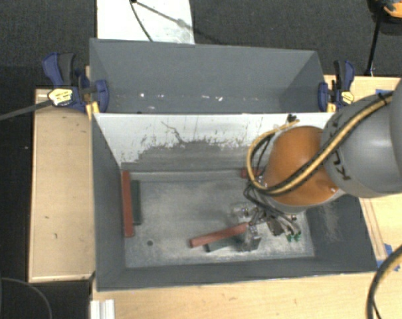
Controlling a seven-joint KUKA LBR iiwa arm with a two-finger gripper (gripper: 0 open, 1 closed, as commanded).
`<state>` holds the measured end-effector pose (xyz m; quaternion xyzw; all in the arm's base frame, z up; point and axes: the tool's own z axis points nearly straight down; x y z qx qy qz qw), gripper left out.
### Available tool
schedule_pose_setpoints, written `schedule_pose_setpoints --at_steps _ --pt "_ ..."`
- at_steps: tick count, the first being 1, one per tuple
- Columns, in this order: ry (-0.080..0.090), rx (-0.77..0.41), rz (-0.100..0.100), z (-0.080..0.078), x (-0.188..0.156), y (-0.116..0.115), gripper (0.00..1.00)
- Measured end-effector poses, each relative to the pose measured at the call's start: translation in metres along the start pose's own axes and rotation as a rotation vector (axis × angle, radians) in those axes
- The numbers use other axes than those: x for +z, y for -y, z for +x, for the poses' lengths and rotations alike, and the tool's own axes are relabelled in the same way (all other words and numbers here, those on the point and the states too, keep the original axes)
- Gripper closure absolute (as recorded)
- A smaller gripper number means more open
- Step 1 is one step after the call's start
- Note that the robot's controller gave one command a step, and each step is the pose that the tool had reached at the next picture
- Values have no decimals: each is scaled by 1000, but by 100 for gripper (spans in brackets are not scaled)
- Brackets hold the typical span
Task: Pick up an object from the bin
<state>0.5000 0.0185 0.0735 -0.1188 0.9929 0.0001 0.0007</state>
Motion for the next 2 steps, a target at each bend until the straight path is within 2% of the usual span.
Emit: schedule_pose_setpoints --at_steps 1,2 --pt "0 -1 0 0 0 0 100" --pt "3 35 1 -39 -157 18 100"
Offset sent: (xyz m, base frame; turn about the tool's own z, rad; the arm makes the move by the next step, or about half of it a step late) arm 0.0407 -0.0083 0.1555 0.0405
